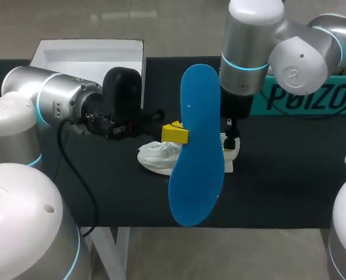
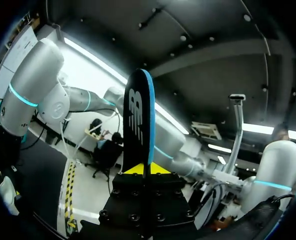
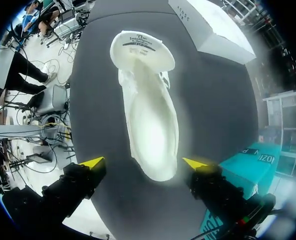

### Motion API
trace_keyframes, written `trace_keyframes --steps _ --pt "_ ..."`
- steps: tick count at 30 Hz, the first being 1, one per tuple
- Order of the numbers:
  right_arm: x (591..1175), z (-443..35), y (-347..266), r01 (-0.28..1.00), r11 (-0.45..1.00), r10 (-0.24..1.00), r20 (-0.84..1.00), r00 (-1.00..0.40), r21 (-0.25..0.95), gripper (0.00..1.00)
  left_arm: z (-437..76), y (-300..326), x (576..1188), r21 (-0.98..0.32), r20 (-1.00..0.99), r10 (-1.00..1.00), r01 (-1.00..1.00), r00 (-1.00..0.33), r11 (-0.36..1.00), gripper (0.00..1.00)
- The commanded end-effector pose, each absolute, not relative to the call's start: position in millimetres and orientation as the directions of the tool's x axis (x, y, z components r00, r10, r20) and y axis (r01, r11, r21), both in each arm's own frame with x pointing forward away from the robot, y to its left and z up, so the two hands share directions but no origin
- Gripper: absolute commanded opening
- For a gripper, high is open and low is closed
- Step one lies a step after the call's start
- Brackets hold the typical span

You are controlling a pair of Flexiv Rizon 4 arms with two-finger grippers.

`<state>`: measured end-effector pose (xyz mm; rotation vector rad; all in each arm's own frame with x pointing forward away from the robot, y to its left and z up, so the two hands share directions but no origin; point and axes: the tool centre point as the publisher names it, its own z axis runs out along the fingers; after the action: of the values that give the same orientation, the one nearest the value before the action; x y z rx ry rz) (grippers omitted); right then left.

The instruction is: Take the shoe out of the shoebox, open the shoe tongue, remove and reinsert the insole, then place the shoe into the shoebox

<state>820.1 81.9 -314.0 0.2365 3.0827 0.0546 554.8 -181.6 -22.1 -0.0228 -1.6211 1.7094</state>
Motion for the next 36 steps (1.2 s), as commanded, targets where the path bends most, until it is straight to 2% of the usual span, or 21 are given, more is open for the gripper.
trace_keyframes --steps 1,24,36 --pt "819 -315 78 0.150 0.987 0.152 -0.047 -0.987 0.049 1.00 -23 -182 555 -0.859 0.474 0.526 -0.502 -0.706 0.099 0.00" --pt "819 -315 78 0.150 0.987 0.152 -0.047 -0.987 0.049 1.00 -23 -182 555 -0.859 0.474 0.526 -0.502 -0.706 0.099 0.00" --pt "861 -316 103 0.108 0.993 0.113 -0.093 -0.989 0.054 1.00 -23 -182 555 -0.859 0.474 0.526 -0.502 -0.706 0.099 0.00"
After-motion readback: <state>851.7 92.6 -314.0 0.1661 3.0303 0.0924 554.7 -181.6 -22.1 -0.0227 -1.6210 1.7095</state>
